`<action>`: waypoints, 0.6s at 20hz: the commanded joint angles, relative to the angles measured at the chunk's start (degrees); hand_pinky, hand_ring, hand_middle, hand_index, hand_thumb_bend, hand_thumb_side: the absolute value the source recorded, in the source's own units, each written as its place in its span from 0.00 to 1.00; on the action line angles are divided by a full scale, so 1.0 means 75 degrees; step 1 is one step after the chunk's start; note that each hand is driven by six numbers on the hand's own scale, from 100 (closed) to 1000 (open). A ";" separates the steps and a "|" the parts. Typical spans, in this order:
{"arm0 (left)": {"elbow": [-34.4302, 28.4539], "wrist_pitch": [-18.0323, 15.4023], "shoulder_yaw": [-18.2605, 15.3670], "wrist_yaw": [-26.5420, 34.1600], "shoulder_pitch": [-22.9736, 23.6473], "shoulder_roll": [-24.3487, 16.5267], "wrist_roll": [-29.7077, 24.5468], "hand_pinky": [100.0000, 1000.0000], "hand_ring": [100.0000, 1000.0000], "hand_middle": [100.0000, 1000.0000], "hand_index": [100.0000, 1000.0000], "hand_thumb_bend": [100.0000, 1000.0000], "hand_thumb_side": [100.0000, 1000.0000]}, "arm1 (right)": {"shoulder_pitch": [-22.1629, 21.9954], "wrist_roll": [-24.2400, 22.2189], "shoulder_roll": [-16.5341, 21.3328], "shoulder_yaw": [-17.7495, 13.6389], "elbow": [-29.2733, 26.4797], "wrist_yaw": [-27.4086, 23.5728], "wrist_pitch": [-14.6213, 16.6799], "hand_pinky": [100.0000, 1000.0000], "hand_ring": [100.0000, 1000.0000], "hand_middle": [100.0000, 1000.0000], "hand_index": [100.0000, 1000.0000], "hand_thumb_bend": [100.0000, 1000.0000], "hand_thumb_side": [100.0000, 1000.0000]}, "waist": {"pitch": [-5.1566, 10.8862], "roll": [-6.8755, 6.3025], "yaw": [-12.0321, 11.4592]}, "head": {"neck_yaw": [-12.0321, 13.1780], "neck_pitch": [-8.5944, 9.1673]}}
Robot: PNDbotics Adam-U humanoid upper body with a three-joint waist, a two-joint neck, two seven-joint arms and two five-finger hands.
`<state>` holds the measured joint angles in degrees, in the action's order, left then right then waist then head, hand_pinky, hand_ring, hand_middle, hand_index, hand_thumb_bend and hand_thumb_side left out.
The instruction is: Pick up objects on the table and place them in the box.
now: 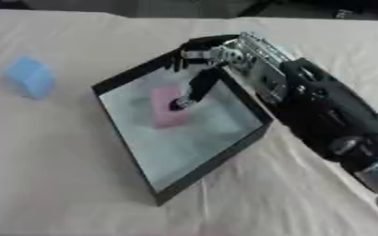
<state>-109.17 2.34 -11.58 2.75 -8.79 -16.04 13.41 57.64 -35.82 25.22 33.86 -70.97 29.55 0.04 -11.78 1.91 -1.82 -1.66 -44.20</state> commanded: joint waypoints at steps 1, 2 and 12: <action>-0.0090 -0.0002 -0.0074 -0.0012 -0.0064 -0.0082 -0.0021 0.81 0.72 0.75 0.75 0.00 0.78 | 0.0038 0.0244 0.0632 -0.0544 -0.0747 -0.0575 -0.0219 0.87 0.80 0.73 0.88 0.44 0.34 | 0.0112 -0.0030 0.0028 | -0.0010 0.0011; -0.0090 -0.0003 -0.0076 -0.0015 -0.0063 -0.0086 -0.0021 0.81 0.72 0.75 0.75 0.00 0.78 | 0.0005 0.0307 0.0820 -0.0702 -0.0976 -0.0798 -0.0333 0.87 0.81 0.73 0.88 0.44 0.32 | 0.0114 -0.0025 0.0037 | -0.0017 0.0011; -0.0122 -0.0032 -0.0133 -0.0031 -0.0049 -0.0178 0.0062 0.81 0.72 0.75 0.75 0.00 0.77 | -0.0417 0.0050 0.2406 -0.1690 -0.1309 -0.1762 -0.0428 0.89 0.85 0.78 0.89 0.42 0.28 | 0.0151 -0.0078 0.0141 | 0.0167 0.0011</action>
<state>-109.17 2.20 -11.95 2.71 -8.74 -16.08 13.59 53.73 -35.28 40.70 22.70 -80.54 16.82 -3.70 -11.75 1.46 -0.79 -0.74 -44.20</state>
